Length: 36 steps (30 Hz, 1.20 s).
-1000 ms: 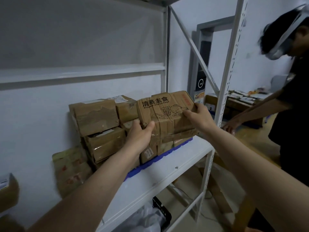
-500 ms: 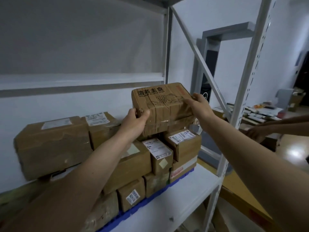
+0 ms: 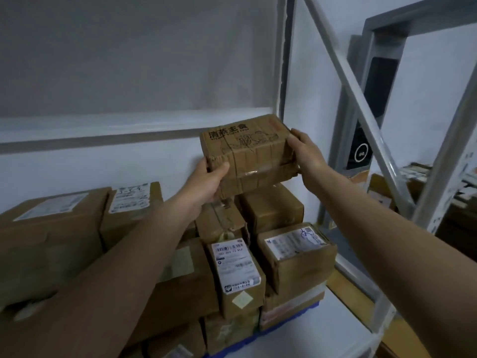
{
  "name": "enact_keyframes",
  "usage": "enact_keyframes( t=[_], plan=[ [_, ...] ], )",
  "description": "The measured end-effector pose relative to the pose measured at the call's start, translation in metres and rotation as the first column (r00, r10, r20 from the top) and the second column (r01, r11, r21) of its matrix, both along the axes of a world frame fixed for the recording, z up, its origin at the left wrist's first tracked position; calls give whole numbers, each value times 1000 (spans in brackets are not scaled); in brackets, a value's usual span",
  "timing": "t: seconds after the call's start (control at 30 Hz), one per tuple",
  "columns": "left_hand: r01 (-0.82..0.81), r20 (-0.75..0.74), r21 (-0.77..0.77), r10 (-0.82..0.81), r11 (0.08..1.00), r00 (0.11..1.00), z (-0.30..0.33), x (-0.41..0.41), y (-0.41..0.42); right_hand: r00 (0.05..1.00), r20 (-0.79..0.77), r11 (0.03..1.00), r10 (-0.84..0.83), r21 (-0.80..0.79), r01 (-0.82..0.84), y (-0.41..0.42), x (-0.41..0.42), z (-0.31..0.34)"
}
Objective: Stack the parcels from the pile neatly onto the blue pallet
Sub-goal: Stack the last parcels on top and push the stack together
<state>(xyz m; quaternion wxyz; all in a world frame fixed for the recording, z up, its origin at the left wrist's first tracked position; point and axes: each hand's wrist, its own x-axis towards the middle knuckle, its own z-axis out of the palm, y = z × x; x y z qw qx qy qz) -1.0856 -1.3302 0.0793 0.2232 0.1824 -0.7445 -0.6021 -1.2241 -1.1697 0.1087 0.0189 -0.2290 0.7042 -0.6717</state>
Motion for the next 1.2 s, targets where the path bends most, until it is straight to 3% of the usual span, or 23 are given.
enact_keyframes(
  t=[0.27,0.67,0.83,0.97,1.2],
  plan=[
    [-178,10,1,178,984,984,-25,-33,2,996,35,995,85,49,-87,-17,-53,-35],
    [-280,-5,-18,280,960,960,-46,-51,10,986,108,991,131,-16,-130,-19,-83,-62],
    [-366,4,169,371,915,929,-52,-61,11,962,206,984,178,-40,-174,-14,-90,-71],
    [-343,6,262,354,902,935,-49,-69,10,937,259,972,235,-38,-233,-11,-88,-68],
    [-291,10,272,299,917,954,-54,-82,7,898,243,921,366,43,-387,-14,-95,-67]
  ],
)
